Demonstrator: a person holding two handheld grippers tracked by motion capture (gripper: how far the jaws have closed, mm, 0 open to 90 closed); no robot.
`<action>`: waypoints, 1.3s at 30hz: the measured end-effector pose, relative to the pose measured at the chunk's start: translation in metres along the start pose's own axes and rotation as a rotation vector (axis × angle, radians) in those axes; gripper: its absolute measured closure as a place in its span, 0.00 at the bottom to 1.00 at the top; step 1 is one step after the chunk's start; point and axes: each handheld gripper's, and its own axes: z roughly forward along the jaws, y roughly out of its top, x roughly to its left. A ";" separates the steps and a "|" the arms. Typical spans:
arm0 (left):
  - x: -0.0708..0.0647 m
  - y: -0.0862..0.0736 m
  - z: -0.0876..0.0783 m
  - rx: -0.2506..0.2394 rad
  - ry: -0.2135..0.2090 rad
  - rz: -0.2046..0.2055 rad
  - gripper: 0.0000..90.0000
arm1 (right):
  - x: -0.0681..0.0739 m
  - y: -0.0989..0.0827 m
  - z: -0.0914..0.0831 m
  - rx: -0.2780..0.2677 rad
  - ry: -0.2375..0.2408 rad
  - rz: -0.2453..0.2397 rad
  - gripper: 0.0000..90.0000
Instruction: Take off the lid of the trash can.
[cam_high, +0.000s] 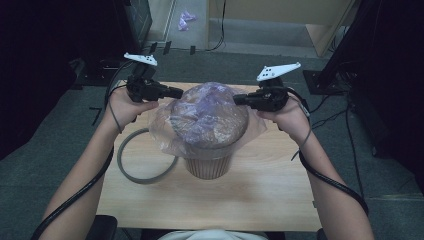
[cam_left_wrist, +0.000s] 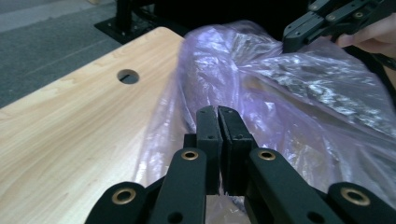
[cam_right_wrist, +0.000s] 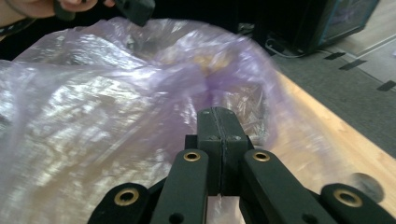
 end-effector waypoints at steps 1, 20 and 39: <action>-0.001 0.000 0.000 0.010 -0.001 0.006 0.98 | 0.003 -0.001 0.001 0.004 0.008 -0.002 1.00; -0.010 0.008 0.000 -0.015 -0.004 0.025 0.65 | 0.001 -0.004 -0.011 -0.108 0.017 0.007 0.72; -0.015 0.015 0.037 0.078 0.004 0.052 0.96 | -0.004 0.012 0.028 -0.044 -0.003 -0.050 1.00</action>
